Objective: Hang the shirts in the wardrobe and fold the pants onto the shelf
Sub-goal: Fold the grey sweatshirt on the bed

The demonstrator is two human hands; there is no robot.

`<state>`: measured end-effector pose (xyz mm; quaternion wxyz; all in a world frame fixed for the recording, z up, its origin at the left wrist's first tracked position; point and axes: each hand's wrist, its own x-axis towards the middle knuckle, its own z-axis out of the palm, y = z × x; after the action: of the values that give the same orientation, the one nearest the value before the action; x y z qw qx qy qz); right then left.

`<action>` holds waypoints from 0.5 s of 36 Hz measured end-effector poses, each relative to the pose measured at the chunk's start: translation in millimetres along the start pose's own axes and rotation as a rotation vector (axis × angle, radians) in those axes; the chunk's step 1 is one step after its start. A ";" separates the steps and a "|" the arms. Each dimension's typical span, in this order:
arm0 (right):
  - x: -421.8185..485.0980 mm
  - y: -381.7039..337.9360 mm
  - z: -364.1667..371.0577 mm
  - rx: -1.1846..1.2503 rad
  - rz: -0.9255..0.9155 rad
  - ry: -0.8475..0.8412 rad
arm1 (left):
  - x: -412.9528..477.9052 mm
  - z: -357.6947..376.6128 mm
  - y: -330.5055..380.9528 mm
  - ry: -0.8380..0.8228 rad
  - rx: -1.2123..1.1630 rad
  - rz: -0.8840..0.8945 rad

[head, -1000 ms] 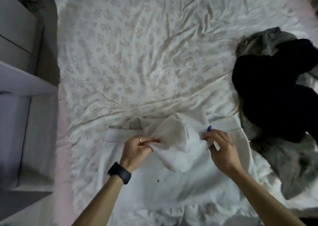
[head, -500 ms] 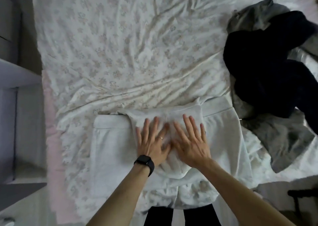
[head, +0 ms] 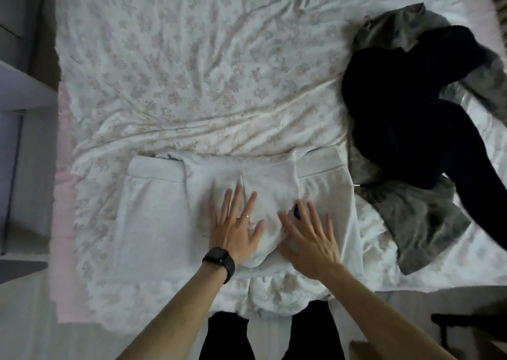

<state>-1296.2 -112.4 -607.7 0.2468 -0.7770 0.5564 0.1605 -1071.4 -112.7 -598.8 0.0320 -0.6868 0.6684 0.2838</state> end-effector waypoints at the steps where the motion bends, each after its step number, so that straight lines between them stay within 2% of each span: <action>1: -8.5 8.1 1.7 0.010 -0.012 -0.028 | -13.4 11.8 8.9 -0.021 0.023 0.044; 3: -15.9 23.4 4.4 0.047 -0.023 -0.122 | -38.3 37.2 21.4 -0.100 0.114 0.038; 6: -8.9 36.9 -11.0 0.159 -0.096 -0.214 | -45.2 65.0 29.0 -0.187 0.168 -0.111; 8: -4.1 45.4 -29.2 0.312 -0.176 -0.091 | -34.5 73.3 34.2 -0.231 0.242 -0.164; 9: -3.1 57.4 -38.0 0.409 -0.160 -0.005 | -29.4 73.9 41.4 -0.253 0.257 -0.183; 11: 0.4 77.1 -55.8 0.687 0.100 0.012 | -23.4 64.0 54.2 -0.268 0.228 -0.207; 12: 1.6 89.6 -60.2 0.800 0.184 0.058 | -24.0 59.6 64.7 -0.225 0.195 -0.222; 15: 17.9 123.9 -71.0 0.890 0.329 0.282 | -30.3 52.1 102.8 -0.024 0.015 -0.243; 18: 37.4 146.6 -78.6 0.911 0.412 0.233 | -47.9 69.7 153.2 0.058 -0.017 -0.019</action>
<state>-1424.3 -223.9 -592.3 0.4600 -0.4774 0.7354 -0.1405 -1236.4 -56.1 -585.0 0.0094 -0.7012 0.6602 0.2689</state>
